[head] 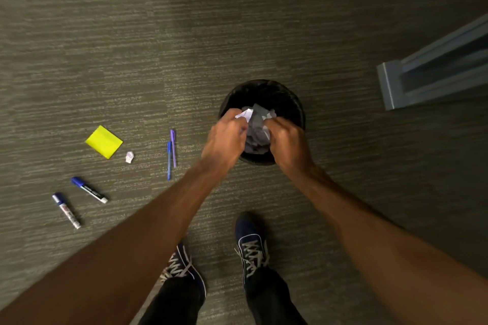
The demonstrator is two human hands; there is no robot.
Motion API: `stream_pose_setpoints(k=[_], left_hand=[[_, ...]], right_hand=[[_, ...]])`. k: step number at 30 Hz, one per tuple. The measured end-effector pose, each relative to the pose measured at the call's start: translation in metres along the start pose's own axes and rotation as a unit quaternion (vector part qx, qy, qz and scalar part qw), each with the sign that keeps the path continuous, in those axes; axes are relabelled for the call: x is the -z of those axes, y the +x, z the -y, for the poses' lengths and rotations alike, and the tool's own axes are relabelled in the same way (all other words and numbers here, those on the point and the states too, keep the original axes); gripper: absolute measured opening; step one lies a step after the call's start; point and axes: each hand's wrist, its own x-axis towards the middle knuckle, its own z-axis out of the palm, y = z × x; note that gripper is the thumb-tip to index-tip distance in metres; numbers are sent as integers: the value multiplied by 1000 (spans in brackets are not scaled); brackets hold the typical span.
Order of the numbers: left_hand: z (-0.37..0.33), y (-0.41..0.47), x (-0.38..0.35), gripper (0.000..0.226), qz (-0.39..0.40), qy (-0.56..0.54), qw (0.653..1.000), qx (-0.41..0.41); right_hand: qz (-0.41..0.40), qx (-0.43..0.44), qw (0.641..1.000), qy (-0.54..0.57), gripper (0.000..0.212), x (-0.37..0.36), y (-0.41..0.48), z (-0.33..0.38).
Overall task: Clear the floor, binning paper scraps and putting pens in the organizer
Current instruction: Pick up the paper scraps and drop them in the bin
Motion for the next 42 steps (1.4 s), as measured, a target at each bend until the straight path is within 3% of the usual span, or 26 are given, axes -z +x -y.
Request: stream_pose_setpoints(k=[3,8,15,20,28,34,42], left_hand=[[4,8,-18,17,37,29,998,-32],[12,12,-34,29,91,56,994,-19],[15,-6,-22,49,61,171,979,-89],[9,-36,8,67,32,199,979,-38],[11,-117,53,62,23,141,985,101],[29,-196,59,56,18,93,975,200],[92,-271,48,56,22,49,959,279]], right_hand=[[48,2,999,-25,18,-18,-4,-17],[108,2,992,-70,21,-35,6,-26],[121,7,986,-117,44,-24,4,-18],[88,19,992,-87,46,3,-7,5],[89,65,992,-67,35,41,-28,71],[116,156,981,-27,27,32,-54,129],[208,155,965,-30,22,-23,-71,180]])
